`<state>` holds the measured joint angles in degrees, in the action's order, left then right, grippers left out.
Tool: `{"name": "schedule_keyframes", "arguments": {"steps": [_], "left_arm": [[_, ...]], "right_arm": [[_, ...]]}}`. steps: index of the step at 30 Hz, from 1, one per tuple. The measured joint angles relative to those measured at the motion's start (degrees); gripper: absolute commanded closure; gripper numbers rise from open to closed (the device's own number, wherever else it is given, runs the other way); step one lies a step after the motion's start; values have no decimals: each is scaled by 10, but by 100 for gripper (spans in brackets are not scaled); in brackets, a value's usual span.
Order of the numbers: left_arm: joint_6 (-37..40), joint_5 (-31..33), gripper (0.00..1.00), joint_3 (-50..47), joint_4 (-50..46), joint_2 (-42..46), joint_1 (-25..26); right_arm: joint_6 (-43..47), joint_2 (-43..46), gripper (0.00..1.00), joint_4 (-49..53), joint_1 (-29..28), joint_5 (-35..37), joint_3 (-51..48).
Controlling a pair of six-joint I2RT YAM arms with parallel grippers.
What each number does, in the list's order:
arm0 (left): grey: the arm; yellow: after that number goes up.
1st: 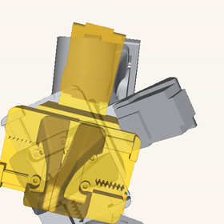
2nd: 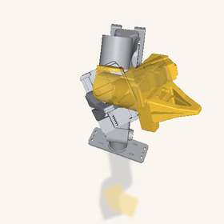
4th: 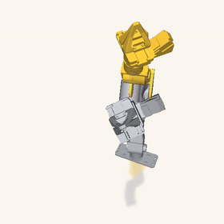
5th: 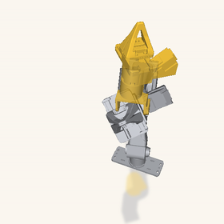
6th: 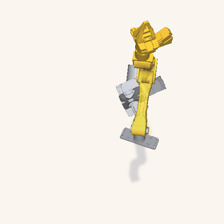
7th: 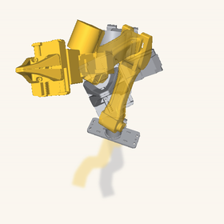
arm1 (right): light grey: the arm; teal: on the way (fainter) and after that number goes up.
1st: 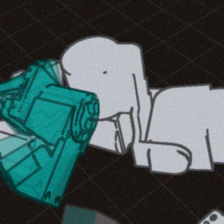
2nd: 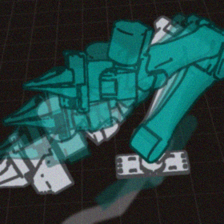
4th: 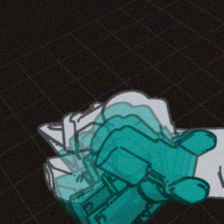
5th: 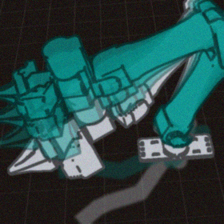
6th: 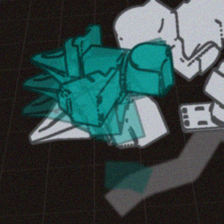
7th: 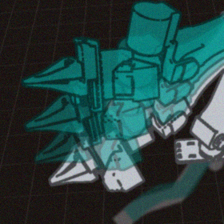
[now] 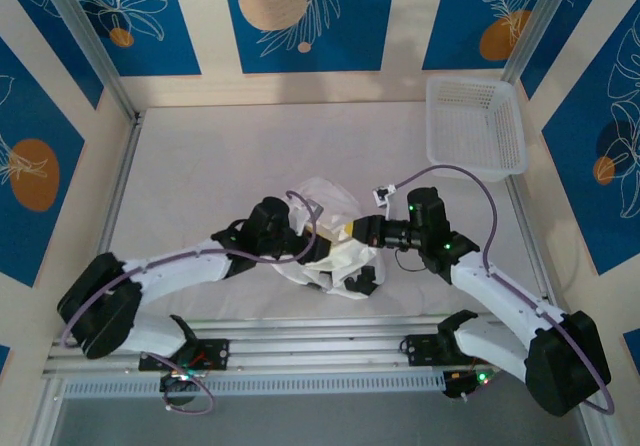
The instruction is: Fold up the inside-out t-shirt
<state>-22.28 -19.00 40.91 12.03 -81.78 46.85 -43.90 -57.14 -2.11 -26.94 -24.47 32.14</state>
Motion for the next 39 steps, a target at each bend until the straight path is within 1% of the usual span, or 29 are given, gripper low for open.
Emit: {"name": "schedule_keyframes", "arguments": {"steps": [2, 5, 6, 10, 13, 16, 20, 22, 23, 24, 25, 27, 29, 31, 32, 33, 34, 36, 39], "left_arm": [[-5, 3, 72, 2, 11, -8, 0], [-23, 13, 96, 10, 25, -10, -3], [-31, 13, 100, 13, 31, -10, -5], [-67, -2, 100, 14, 51, 3, -28], [-85, -23, 100, 15, 49, 36, -43], [-90, -45, 100, 20, 35, 81, -48], [-86, -70, 100, 20, 7, 140, -48], [-82, -75, 100, 20, -6, 151, -48], [-82, -77, 100, 20, -10, 152, -48], [-83, -81, 100, 19, -10, 150, -48], [-85, -84, 100, 17, -9, 147, -48], [-92, -93, 100, 13, -9, 141, -48], [-97, -99, 100, 12, -9, 134, -47], [-91, -99, 73, 13, -13, 129, -44], [-76, -94, 60, 17, -28, 124, -37], [-51, -77, 50, 27, -49, 119, -20], [-33, -59, 45, 34, -66, 114, -2], [18, -3, 35, 49, -92, 101, 53], [61, 64, 22, 56, -103, 77, 99]], "right_arm": [[0, 4, 100, 0, -1, 0, 0], [0, 5, 100, 5, -3, 0, 2], [0, 5, 100, 7, -3, 0, 3], [0, 5, 100, 15, -1, -2, 5], [0, 5, 100, 17, 8, -10, 5], [0, 5, 100, 16, 38, -21, 5], [-2, 3, 100, 6, 86, -57, -7], [-3, 3, 100, 3, 92, -69, -8], [-3, 3, 97, 0, 92, -74, -8], [-3, 4, 92, 1, 94, -75, -8], [-5, 5, 91, 5, 95, -74, -8], [-7, 14, 98, 20, 102, -59, -8], [-13, 28, 100, 24, 109, -49, -13], [-20, 46, 100, 22, 112, -44, -23], [-23, 53, 100, 21, 111, -42, -27], [-26, 57, 100, 22, 111, -41, -30], [-27, 59, 100, 22, 110, -40, -30], [-30, 59, 100, 21, 104, -38, -30], [-30, 59, 100, 21, 95, -35, -30]]}}
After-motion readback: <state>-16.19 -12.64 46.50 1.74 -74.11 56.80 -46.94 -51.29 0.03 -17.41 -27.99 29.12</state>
